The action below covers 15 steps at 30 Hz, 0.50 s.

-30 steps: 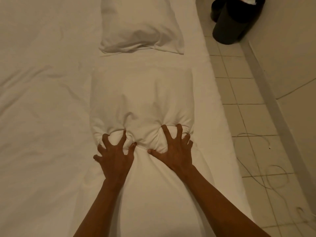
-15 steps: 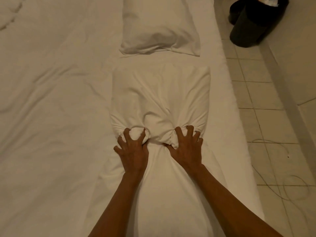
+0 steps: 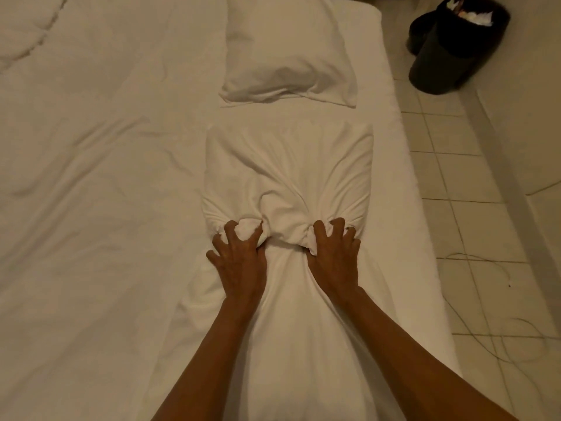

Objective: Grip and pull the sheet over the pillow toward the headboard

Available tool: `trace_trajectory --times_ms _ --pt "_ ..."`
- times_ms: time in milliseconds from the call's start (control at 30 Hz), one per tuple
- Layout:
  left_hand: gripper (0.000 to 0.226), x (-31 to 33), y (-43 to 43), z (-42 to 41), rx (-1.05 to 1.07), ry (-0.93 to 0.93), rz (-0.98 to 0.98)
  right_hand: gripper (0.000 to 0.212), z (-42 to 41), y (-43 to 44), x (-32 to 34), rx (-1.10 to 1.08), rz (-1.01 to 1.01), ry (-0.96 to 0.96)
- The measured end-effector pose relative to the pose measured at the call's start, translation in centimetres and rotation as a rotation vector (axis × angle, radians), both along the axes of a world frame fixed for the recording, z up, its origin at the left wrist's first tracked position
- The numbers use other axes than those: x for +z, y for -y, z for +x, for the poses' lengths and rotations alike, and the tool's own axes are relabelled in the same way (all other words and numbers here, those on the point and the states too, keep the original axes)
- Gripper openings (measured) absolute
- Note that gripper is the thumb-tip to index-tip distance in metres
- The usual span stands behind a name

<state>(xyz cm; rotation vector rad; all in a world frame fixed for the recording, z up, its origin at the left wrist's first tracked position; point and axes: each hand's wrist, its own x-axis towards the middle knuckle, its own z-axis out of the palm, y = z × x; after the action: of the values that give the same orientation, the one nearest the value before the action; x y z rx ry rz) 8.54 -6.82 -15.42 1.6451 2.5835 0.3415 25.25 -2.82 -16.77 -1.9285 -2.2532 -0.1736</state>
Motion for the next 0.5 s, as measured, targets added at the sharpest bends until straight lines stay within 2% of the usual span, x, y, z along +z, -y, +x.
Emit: trace_trajectory --times_ms 67,167,300,433,500 --pt "0.035 0.7 -0.1 0.0 0.006 0.021 0.002 0.024 -0.2 -0.1 0.9 0.02 0.032 -0.035" --pt "0.031 2.0 0.1 0.1 0.03 0.075 0.026 0.025 -0.1 -0.3 2.3 0.041 0.031 -0.063" --pt "0.026 3.4 0.9 -0.3 0.039 0.067 0.026 0.034 0.2 0.0 3.9 0.068 -0.07 -0.106" --pt "0.031 2.4 2.5 -0.6 0.01 0.083 0.071 0.078 0.6 1.6 3.0 0.035 -0.126 -0.164" --pt "0.036 1.4 3.0 -0.5 0.014 0.078 0.073 0.088 0.3 2.1 2.5 -0.001 -0.137 -0.186"
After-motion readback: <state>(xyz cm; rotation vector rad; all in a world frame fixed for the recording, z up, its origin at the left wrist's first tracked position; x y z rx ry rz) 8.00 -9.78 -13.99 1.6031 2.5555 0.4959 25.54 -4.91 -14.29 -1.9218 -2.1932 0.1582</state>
